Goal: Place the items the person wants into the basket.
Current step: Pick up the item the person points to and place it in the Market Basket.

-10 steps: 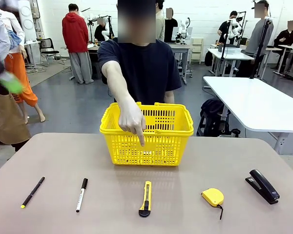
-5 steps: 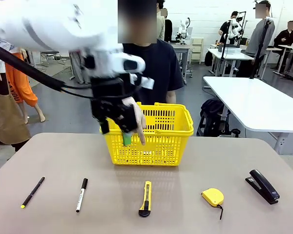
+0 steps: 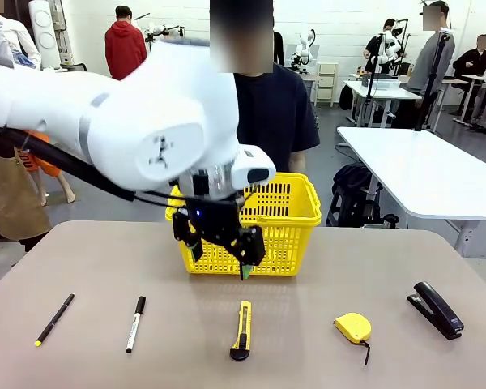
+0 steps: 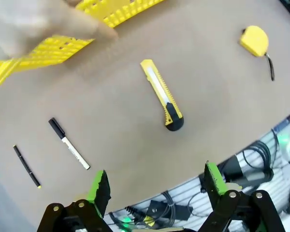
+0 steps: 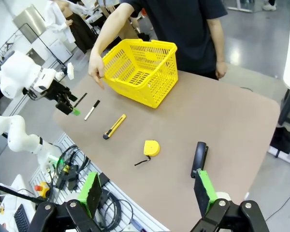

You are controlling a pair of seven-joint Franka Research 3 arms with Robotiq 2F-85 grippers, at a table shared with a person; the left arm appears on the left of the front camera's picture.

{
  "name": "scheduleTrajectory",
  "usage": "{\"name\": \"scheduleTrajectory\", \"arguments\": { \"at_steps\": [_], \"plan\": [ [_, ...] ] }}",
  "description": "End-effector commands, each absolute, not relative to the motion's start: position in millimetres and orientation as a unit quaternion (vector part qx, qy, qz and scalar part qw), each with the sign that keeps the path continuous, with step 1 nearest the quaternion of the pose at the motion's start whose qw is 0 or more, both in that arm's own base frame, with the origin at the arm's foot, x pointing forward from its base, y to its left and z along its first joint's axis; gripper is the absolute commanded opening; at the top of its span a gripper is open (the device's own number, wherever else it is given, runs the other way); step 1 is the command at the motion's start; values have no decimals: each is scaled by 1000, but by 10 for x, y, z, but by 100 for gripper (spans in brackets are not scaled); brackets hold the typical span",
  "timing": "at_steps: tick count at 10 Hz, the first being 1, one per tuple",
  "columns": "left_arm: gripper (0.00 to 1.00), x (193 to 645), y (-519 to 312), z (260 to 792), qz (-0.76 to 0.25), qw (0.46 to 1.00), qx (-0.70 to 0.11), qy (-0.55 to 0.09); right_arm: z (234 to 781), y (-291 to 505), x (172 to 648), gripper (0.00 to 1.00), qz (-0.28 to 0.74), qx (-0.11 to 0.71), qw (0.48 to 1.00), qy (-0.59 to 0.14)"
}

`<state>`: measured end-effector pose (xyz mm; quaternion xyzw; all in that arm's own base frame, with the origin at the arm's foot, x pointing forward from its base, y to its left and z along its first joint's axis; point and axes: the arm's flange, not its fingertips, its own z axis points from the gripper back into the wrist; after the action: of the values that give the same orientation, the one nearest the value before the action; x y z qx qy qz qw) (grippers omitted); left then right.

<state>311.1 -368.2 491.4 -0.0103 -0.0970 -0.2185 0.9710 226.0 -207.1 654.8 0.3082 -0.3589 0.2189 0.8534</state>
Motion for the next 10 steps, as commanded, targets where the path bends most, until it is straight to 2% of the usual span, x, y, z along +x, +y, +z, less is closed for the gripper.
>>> {"name": "scheduleTrajectory", "arguments": {
  "at_steps": [1, 3, 4, 8, 10],
  "plan": [
    [100, 3033, -3742, 4722, -195, 972, 19, -126, 6529, -2069, 2271, 100, 225, 312, 848, -365],
    [100, 3179, -3730, 4797, -176, 971, -7, -161, 6529, -2069, 2271, 100, 225, 312, 848, -365],
    [100, 3044, -3721, 4739, -202, 972, 6, -119, 6529, -2069, 2271, 100, 225, 312, 848, -365],
    [100, 3068, -3727, 4739, -197, 972, 3, -125, 6529, -2069, 2271, 100, 225, 312, 848, -365],
    [100, 3042, -3939, 4195, -178, 976, 12, -126, 6529, -2069, 2271, 100, 225, 312, 848, -365]
  ]
}}
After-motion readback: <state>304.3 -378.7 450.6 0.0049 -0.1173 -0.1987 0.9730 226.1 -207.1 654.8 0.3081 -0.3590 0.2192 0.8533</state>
